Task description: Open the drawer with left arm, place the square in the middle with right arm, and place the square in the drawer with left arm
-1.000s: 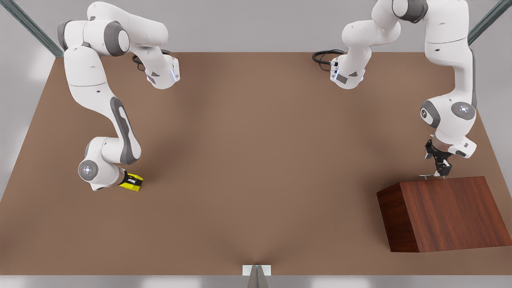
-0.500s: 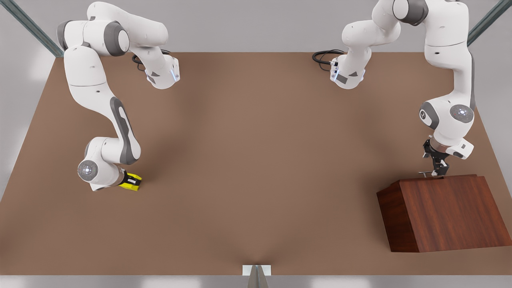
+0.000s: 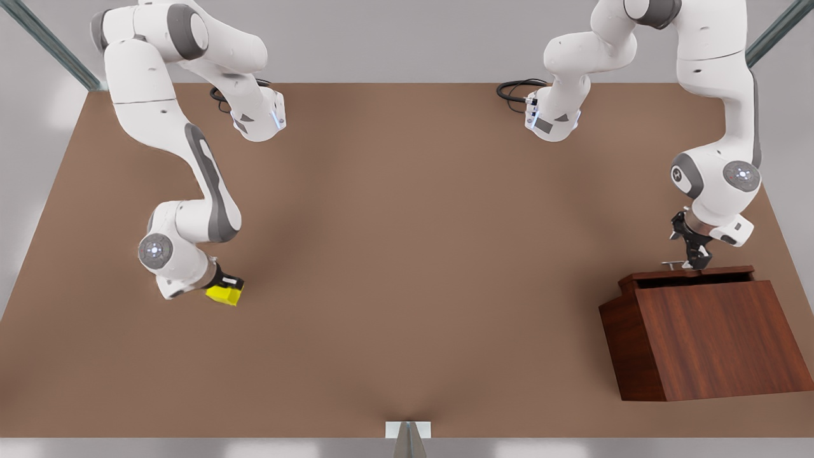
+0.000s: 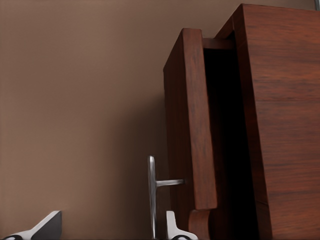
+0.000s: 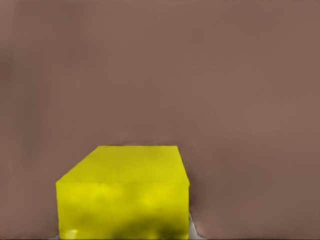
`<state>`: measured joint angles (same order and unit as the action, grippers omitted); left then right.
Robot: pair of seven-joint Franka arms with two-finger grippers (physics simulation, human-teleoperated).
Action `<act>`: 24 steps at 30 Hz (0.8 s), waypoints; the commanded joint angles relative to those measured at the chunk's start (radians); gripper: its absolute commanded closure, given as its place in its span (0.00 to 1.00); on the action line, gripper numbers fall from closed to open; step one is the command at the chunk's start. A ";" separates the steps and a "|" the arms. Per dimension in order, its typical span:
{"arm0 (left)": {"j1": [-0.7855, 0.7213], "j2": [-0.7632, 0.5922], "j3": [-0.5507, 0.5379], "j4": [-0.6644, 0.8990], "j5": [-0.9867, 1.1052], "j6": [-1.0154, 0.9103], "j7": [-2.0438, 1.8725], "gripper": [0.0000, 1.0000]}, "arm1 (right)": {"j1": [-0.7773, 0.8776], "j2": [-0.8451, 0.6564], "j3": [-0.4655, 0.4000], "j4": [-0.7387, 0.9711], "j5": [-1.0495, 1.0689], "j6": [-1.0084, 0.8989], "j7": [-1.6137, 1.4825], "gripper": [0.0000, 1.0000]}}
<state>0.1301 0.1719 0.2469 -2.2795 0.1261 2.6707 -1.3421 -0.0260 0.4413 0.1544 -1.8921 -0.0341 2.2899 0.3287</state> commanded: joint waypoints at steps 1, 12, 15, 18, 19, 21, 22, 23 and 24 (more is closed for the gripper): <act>0.000 0.001 0.000 -0.001 0.001 0.000 0.000 0.00 | 0.020 -0.001 0.007 0.005 0.000 0.000 0.024 0.26; 0.002 -0.046 0.014 -0.044 0.001 -0.023 0.001 0.00 | 0.683 0.415 -0.072 0.651 0.160 -0.007 1.010 0.24; 0.002 -0.066 0.026 -0.067 0.001 -0.023 0.008 0.00 | 0.713 0.485 -0.070 0.749 0.160 0.049 1.124 0.24; 0.002 -0.089 0.032 -0.093 0.001 -0.023 0.008 0.00 | 0.755 0.530 -0.065 0.792 0.161 0.163 1.231 0.15; 0.000 -0.091 0.034 -0.101 0.001 -0.023 0.008 0.00 | 0.767 0.530 -0.065 0.792 0.161 0.186 1.256 0.00; 0.000 -0.097 0.037 -0.103 0.001 -0.023 0.008 0.00 | 0.764 0.510 -0.064 0.777 0.160 0.163 1.261 0.00; 0.000 -0.097 0.037 -0.104 0.001 -0.023 0.008 0.00 | 0.761 0.491 -0.065 0.766 0.154 0.131 1.254 0.00; 0.000 -0.104 0.037 -0.117 0.001 -0.023 0.008 0.00 | 0.744 0.418 -0.073 0.697 0.134 0.106 1.216 0.00; 0.000 -0.111 0.037 -0.124 0.001 -0.023 0.008 0.00 | 0.712 0.323 -0.072 0.587 0.131 0.097 1.132 0.00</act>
<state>0.1291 0.0565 0.2836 -2.4090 0.1272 2.6480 -1.3346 0.6621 0.7077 0.0842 -1.3607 0.0965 2.3543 1.3789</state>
